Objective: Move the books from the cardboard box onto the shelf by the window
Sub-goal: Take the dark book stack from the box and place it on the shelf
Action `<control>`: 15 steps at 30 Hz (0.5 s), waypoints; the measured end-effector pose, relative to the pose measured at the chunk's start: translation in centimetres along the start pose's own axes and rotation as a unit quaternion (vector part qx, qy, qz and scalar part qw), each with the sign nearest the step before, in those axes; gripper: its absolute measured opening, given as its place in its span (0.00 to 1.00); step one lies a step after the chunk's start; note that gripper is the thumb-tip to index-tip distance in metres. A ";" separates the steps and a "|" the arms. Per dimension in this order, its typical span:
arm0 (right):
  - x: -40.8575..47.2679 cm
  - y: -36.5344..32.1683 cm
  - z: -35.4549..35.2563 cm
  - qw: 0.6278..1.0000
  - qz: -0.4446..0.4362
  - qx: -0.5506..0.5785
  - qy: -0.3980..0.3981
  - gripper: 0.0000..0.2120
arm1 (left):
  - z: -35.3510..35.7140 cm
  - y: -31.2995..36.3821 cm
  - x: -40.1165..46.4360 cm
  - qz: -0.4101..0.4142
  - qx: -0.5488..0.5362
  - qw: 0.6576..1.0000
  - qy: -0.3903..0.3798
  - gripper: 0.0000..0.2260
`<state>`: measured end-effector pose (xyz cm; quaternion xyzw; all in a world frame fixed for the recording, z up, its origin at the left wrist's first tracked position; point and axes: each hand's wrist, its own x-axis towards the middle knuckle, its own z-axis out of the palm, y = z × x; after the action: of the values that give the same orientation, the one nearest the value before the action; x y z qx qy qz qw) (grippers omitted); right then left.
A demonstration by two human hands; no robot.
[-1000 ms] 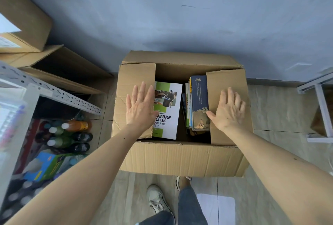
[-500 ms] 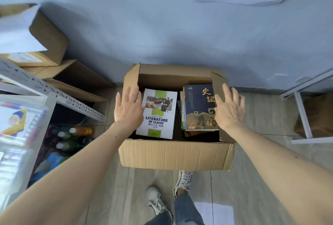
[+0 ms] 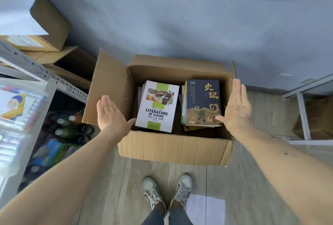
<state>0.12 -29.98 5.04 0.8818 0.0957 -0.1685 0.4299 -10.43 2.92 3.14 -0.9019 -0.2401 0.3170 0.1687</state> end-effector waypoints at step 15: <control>2.7 -1.8 6.3 0.987 0.013 0.065 -0.146 0.58 | 3.2 5.9 2.5 0.040 -0.046 0.998 -0.022 0.46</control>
<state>0.68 -33.80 -0.95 0.8749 0.0093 -0.2962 0.3831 -8.91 -0.08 -3.19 -0.9103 -0.2218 0.3321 0.1091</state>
